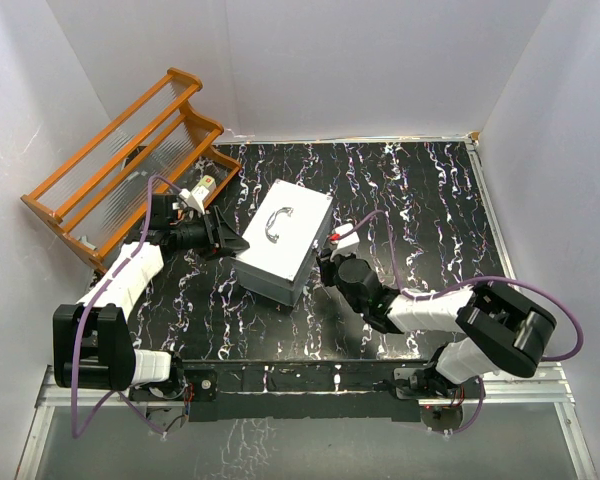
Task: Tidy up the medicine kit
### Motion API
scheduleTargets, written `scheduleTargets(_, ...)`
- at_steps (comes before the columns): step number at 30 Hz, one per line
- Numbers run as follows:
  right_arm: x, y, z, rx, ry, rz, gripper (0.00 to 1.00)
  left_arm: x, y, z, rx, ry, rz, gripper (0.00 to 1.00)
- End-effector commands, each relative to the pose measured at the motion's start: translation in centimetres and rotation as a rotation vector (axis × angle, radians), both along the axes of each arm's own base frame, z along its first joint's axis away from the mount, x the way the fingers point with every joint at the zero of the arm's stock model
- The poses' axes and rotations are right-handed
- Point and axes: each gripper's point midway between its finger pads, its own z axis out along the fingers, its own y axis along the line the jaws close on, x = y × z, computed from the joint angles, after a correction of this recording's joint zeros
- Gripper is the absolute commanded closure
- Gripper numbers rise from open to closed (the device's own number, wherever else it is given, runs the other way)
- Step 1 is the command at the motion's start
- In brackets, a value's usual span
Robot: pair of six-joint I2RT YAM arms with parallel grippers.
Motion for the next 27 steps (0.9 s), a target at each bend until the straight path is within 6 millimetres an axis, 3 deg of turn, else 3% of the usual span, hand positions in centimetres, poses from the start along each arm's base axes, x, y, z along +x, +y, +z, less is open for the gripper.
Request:
scheduleTargets(1, 1.4, -2.2, 3.0, 0.042, -0.096, -0.131, 0.82, -2.2, 1.7, -4.8, 0.146, 0.148, 0.029, 0.67)
scheduleTargets(10, 1.4, -2.4, 3.6, 0.017, -0.122, -0.131, 0.94, -2.2, 1.7, -5.0, 0.145, 0.152, 0.026, 0.69)
scheduleTargets(16, 1.4, -2.4, 3.7, 0.000, -0.129, -0.125, 0.97, -2.3, 1.7, -5.0, 0.145, 0.152, 0.025, 0.70)
scheduleTargets(27, 1.7, -3.6, 2.8, -0.057, -0.128, -0.183, 0.70, -2.3, 1.6, -4.9, 0.142, 0.152, 0.024, 0.70)
